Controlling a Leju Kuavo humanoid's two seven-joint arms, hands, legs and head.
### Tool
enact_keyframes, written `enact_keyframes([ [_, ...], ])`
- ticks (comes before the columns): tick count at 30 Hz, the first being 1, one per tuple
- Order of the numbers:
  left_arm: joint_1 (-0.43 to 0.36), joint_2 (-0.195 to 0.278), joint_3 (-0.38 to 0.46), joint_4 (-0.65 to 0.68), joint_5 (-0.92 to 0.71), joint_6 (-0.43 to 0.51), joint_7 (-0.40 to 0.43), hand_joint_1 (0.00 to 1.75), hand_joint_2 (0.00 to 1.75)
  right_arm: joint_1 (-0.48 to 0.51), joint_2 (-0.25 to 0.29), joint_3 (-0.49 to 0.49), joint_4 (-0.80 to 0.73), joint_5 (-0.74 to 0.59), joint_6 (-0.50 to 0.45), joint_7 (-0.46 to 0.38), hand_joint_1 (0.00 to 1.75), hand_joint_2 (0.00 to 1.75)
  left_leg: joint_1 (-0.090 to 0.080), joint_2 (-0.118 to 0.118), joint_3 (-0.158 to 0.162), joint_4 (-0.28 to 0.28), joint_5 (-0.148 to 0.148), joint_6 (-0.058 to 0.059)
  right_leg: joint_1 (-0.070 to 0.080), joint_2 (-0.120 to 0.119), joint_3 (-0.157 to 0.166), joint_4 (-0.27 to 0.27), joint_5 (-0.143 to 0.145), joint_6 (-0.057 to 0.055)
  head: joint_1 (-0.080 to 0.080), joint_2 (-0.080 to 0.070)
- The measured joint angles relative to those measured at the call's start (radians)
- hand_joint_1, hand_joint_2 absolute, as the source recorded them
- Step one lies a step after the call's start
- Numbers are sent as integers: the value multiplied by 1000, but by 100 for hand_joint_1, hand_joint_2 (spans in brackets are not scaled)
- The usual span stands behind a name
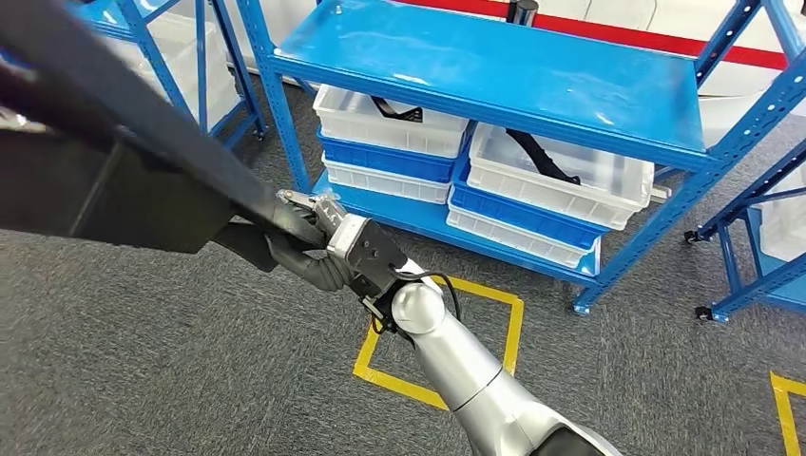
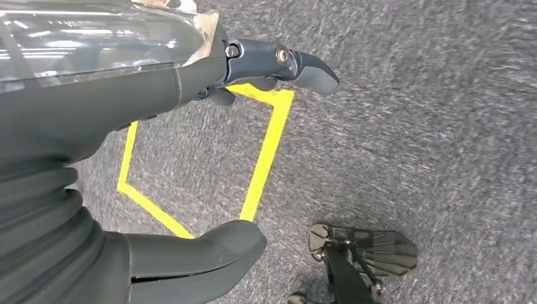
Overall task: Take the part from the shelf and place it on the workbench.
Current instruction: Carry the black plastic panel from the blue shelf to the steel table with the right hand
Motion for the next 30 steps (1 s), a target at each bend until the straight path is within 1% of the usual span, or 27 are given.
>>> enact_keyframes([
  [1,0,0,1,0,-2,0,0,0,175,0,0,2,17,1,0,4,175,175,0,-11,-1,0,1,0,-3,2,-13,25,-3,5,0,0],
  [2,1,-1,2,0,-4,0,0,0,175,-1,0,4,33,2,0,6,175,175,1,-22,-2,1,2,-1,-6,3,-4,6,12,14,0,0],
  [3,1,-2,3,0,-5,0,0,0,175,-3,1,6,47,4,0,7,175,175,3,-33,-2,3,3,-3,-10,7,22,-48,38,25,0,0],
  [4,1,-3,4,0,-5,0,0,0,175,-7,2,8,60,6,0,7,175,175,5,-45,-4,6,4,-7,-16,21,56,-121,67,36,0,0],
  [5,0,-4,6,0,-5,1,0,0,175,-12,4,10,72,8,0,7,175,175,4,-55,-7,10,4,-12,-20,37,87,-185,90,42,0,0],
  [6,0,-3,7,0,-5,2,1,0,175,-17,7,12,86,11,0,8,175,175,4,-63,-12,13,6,-18,-22,49,107,-226,103,43,0,0],
  [7,1,-3,7,0,-5,4,1,0,175,-20,10,14,99,13,1,9,175,175,5,-70,-17,15,8,-26,-22,58,114,-243,108,40,0,0],
  [9,4,-3,9,0,-5,7,3,0,175,-23,18,16,119,17,2,11,175,175,8,-80,-24,13,14,-40,-19,48,112,-243,114,29,-1,0],
  [10,5,-4,11,0,-5,8,3,0,175,-24,22,16,126,18,2,12,175,175,9,-72,-29,18,11,-45,-20,42,112,-244,117,23,-1,0],
  [11,6,-5,12,0,-5,9,3,0,175,-27,27,17,132,18,2,12,175,175,9,-56,-38,36,-3,-49,-21,34,112,-245,120,15,-2,0],
  [12,5,-5,12,0,-5,9,3,0,175,-30,30,17,138,18,2,12,175,175,9,-35,-56,76,-28,-52,-22,26,111,-247,121,8,-3,0],
  [13,4,-6,13,0,-5,9,3,0,175,-32,32,17,143,18,2,12,175,175,9,-15,-82,135,-60,-55,-19,17,111,-247,121,2,-5,0],
  [14,3,-6,13,0,-5,10,3,0,175,-34,33,18,149,18,2,12,175,175,9,-3,-113,205,-93,-58,-15,6,110,-247,121,-3,-5,0],
  [15,3,-7,13,0,-5,9,3,0,175,-34,33,18,154,18,3,13,175,175,10,2,-139,265,-116,-59,-11,-4,109,-247,120,-5,-5,0],
  [16,4,-8,13,0,-5,9,3,0,175,-34,33,18,159,18,3,13,175,175,10,5,-151,296,-122,-60,-8,-15,109,-246,120,-7,-5,0],
  [17,4,-8,13,0,-5,9,3,0,175,-34,34,18,163,18,3,14,175,175,10,8,-143,287,-110,-58,-6,-24,108,-246,120,-7,-5,0],
  [18,4,-8,14,0,-5,9,3,0,175,-35,35,19,165,18,2,15,175,175,10,12,-115,240,-83,-55,-5,-32,109,-246,120,-7,-5,0],
  [20,3,-8,14,0,-5,10,3,0,175,-40,38,19,167,18,2,15,175,175,4,40,-40,103,-32,-45,2,-45,109,-246,118,-8,-5,0],
  [21,2,-8,14,0,-5,10,3,0,175,-43,39,19,168,17,2,15,175,175,-1,52,-15,55,-19,-40,6,-51,107,-245,117,-7,-5,0],
  [22,1,-8,14,0,-5,10,3,0,175,-45,40,20,170,17,2,15,175,175,-6,60,-4,29,-17,-35,9,-58,106,-245,117,-6,-5,0],
  [24,1,-8,14,0,-5,10,3,0,175,-47,41,21,174,18,2,15,175,175,-13,49,-5,22,-15,-25,11,-73,105,-247,116,-1,-4,0],
  [25,1,-8,14,0,-5,10,3,0,175,-47,43,22,175,18,2,15,175,175,-12,42,-4,16,-11,-19,10,-73,103,-244,112,2,-4,0],
  [26,1,-8,14,0,-5,10,3,0,175,-48,44,23,176,18,2,15,175,175,-11,34,-1,9,-6,-12,8,-63,95,-228,101,4,-4,0],
  [27,1,-8,14,0,-5,10,3,0,175,-49,44,23,177,18,2,15,175,175,-8,27,1,2,-1,-5,7,-46,80,-196,84,5,-4,0],
  [28,0,-8,14,0,-5,10,3,0,175,-49,42,24,178,18,2,15,175,175,-5,19,3,-2,2,0,4,-25,53,-141,59,3,-3,0],
  [29,-1,-8,14,0,-5,10,3,0,175,-48,40,25,180,18,3,15,175,175,-4,10,3,-3,4,2,2,-10,21,-72,32,1,-3,0],
  [30,-2,-8,14,0,-5,10,3,0,175,-45,36,25,183,18,3,15,175,175,-4,-1,2,-2,4,3,0,-1,-9,-7,12,2,-3,0],
])
